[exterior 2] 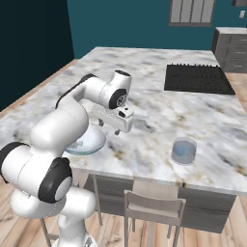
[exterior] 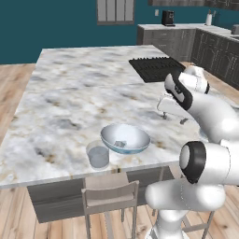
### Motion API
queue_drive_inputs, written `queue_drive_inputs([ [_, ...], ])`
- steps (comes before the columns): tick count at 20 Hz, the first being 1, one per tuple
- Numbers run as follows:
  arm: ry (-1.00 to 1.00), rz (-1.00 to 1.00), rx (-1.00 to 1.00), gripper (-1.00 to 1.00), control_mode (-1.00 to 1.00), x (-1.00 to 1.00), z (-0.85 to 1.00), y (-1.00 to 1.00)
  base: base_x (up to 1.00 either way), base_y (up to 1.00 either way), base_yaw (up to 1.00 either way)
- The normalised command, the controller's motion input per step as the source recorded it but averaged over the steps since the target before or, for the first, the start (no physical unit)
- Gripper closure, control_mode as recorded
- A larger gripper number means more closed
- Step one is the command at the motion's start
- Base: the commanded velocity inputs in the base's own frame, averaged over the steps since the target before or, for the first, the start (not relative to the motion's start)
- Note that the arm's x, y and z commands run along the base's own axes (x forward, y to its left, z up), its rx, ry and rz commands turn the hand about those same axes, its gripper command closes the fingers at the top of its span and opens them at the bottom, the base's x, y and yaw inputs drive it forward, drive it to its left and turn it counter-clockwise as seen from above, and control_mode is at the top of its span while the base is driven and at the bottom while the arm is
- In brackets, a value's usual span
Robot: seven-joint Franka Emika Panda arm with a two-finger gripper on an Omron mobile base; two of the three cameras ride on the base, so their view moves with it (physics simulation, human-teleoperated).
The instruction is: There are four ice cubes in the ice bowl. Place two ice cubes in each glass of water.
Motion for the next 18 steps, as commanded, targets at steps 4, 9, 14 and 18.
queue_drive_inputs([
  [4, 0.0, 0.0, 0.09, -1.0, -1.0, 0.0, 0.0, 0.51, 0.0, 0.0, 0.0],
  [9, 0.0, 0.0, 0.07, -1.0, -1.0, 0.0, -0.14, 0.49, 0.0, 0.0, 0.0],
  [14, 0.0, 0.0, 0.08, -1.0, -1.0, 0.0, -0.26, 0.47, 0.0, 0.0, 0.0],
  [18, 0.0, 0.0, 0.08, -1.0, -1.0, 0.06, -0.26, 0.46, 0.0, 0.0, 0.0],
])
